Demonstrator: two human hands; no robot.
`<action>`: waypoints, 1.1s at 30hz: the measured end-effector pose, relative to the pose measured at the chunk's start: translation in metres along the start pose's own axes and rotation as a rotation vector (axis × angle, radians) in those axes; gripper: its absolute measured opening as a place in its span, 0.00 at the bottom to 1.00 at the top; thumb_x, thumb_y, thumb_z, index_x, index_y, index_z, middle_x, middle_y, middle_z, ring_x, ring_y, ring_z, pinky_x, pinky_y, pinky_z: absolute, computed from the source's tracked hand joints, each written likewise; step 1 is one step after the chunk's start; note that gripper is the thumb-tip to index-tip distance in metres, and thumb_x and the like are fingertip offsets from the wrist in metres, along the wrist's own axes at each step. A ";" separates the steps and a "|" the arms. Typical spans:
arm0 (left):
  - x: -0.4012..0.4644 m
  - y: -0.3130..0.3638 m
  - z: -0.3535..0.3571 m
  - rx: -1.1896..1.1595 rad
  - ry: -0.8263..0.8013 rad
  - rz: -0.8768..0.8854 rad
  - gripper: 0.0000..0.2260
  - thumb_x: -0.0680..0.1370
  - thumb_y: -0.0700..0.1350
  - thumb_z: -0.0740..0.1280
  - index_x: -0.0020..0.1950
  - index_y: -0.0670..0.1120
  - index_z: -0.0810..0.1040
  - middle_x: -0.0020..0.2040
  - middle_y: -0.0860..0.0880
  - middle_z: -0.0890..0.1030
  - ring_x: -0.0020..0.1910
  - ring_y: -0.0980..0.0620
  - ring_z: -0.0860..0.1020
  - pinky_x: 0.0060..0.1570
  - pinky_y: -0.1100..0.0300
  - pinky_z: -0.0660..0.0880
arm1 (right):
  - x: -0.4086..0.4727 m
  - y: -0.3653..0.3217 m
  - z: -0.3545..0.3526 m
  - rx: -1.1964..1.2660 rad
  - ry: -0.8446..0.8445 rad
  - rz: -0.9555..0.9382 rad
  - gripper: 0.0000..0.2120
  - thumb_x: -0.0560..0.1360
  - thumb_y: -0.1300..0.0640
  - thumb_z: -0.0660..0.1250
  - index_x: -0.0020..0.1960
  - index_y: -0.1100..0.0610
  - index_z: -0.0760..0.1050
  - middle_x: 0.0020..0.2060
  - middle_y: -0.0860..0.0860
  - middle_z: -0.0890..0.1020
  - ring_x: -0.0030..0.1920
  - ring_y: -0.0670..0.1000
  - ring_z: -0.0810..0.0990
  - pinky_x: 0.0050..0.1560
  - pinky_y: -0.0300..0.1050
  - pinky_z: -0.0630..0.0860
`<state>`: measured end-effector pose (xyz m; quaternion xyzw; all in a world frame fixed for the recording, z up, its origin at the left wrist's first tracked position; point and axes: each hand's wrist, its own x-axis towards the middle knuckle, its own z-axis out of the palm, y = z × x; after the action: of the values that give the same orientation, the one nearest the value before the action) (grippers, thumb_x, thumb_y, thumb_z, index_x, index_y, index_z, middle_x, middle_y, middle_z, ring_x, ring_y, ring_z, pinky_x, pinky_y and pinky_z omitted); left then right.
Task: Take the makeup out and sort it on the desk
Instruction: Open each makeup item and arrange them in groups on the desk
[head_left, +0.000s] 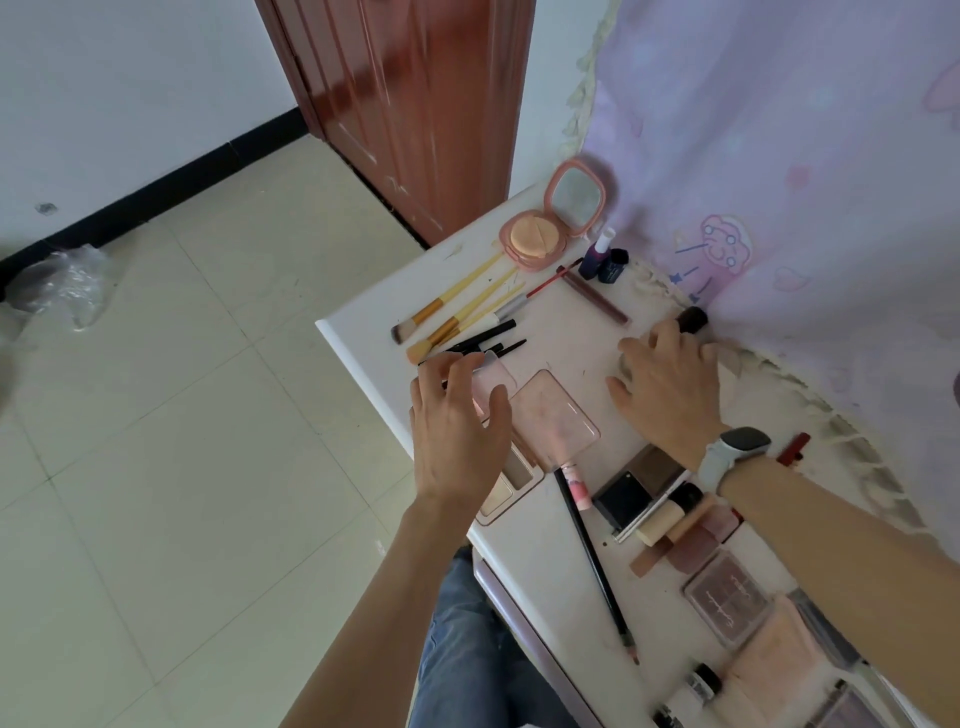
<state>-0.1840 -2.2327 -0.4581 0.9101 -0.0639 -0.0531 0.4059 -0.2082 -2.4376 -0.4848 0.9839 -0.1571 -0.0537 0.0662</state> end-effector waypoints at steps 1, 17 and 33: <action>0.003 0.003 0.001 -0.013 -0.006 0.007 0.14 0.76 0.41 0.65 0.62 0.43 0.74 0.62 0.46 0.69 0.61 0.49 0.68 0.59 0.53 0.70 | -0.001 -0.002 0.000 -0.001 -0.006 -0.006 0.16 0.72 0.49 0.65 0.56 0.57 0.75 0.52 0.58 0.71 0.51 0.59 0.72 0.48 0.51 0.66; 0.049 0.075 0.074 0.565 -0.537 0.212 0.17 0.78 0.53 0.59 0.63 0.44 0.70 0.60 0.45 0.71 0.60 0.44 0.68 0.56 0.52 0.64 | 0.028 0.050 -0.005 0.528 -0.119 0.060 0.20 0.76 0.67 0.55 0.68 0.60 0.67 0.63 0.58 0.69 0.62 0.59 0.68 0.60 0.52 0.69; 0.082 0.077 0.085 0.449 -0.639 0.179 0.20 0.71 0.48 0.72 0.56 0.42 0.68 0.51 0.45 0.78 0.49 0.45 0.76 0.43 0.57 0.67 | 0.050 0.052 -0.008 0.977 -0.179 0.369 0.16 0.78 0.54 0.57 0.34 0.60 0.69 0.28 0.52 0.71 0.28 0.49 0.68 0.26 0.37 0.63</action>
<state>-0.1211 -2.3592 -0.4610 0.9046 -0.2761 -0.2828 0.1595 -0.1757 -2.5014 -0.4730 0.8477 -0.3395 -0.0454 -0.4051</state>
